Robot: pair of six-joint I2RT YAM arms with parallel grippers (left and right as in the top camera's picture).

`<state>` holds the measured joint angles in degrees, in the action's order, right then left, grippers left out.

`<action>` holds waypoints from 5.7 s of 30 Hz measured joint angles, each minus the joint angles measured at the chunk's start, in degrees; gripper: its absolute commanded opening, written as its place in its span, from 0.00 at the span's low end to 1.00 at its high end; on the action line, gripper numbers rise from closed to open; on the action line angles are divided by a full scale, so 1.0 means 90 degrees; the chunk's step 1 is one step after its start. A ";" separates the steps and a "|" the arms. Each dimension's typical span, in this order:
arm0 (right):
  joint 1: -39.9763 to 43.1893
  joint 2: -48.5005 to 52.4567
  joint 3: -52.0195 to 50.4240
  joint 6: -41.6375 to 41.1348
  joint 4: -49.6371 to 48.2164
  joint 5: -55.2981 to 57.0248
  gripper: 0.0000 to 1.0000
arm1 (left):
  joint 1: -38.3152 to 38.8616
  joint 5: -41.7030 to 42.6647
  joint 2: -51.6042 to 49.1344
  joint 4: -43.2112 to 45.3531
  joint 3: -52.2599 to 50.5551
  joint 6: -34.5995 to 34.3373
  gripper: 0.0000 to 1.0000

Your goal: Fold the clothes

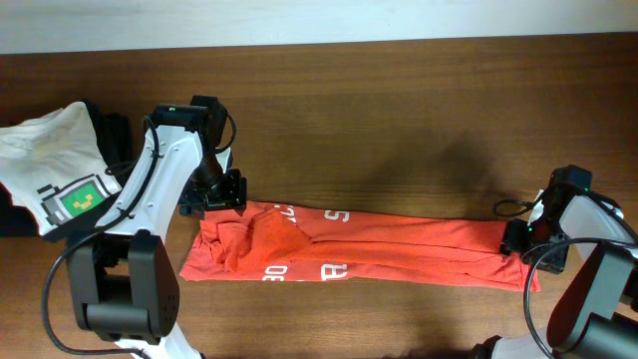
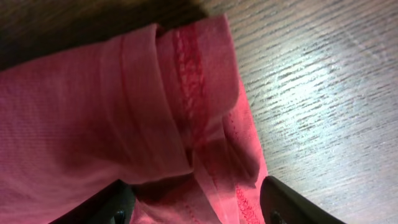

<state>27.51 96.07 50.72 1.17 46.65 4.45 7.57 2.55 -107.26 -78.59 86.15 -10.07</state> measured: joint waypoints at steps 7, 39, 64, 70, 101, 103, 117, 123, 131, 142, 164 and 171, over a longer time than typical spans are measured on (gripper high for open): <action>0.0022 0.0019 0.0007 0.0158 -0.0192 -0.0005 0.68 | 0.0000 0.0053 0.0000 0.0002 0.0000 0.0000 0.73; -0.3184 0.0231 0.2382 -0.1345 0.2931 -0.0376 0.04 | 0.0000 0.0073 0.0000 0.0318 0.0005 0.0000 0.76; -0.5649 0.0228 0.2346 -0.2210 0.1802 -0.1768 0.49 | 0.0000 0.0073 0.0000 0.0335 0.0005 0.0000 0.77; -0.5603 0.0231 0.2341 -0.3361 0.1979 -0.0177 0.45 | 0.0000 0.0073 0.0000 0.0342 0.0005 0.0000 0.78; -0.4898 -0.0418 0.2288 -0.2302 0.2839 -0.0580 0.61 | -0.0515 0.0546 0.0039 0.1940 -0.1860 0.0537 0.82; -0.4898 -0.0418 0.2288 -0.2305 0.2841 -0.0561 0.61 | -0.0515 0.0867 0.0036 0.2555 -0.2397 0.0619 0.58; -0.3509 -0.0418 0.2295 -0.2101 0.3053 0.0080 0.65 | -0.1044 -0.0010 0.0095 0.0957 0.0036 0.0340 0.01; -0.2905 -0.0418 0.2295 -0.1957 0.3082 0.0175 0.65 | -0.0180 0.0270 0.0097 0.0109 0.1083 0.0073 0.01; -0.2905 -0.0418 0.2295 -0.1936 0.3106 0.0175 0.65 | 0.2630 0.0381 0.0097 0.0828 0.1086 -0.0389 0.01; -0.2905 -0.0418 0.2295 -0.1936 0.3123 0.0175 0.66 | 0.3521 0.0359 -0.0396 0.0284 0.1083 -0.0461 0.05; -0.5076 -0.0418 0.2297 -0.0100 0.0741 -0.3383 0.82 | 0.0442 0.1076 -0.0022 0.0719 0.1804 0.0352 0.58; -0.6169 0.0095 0.2297 -0.0789 0.0146 -0.2465 0.18 | 0.0447 0.1515 -0.0933 0.1464 0.0651 0.0350 0.58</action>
<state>-28.01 96.92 71.40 -5.93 47.97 -17.74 11.60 16.19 -115.66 -65.41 92.01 -6.92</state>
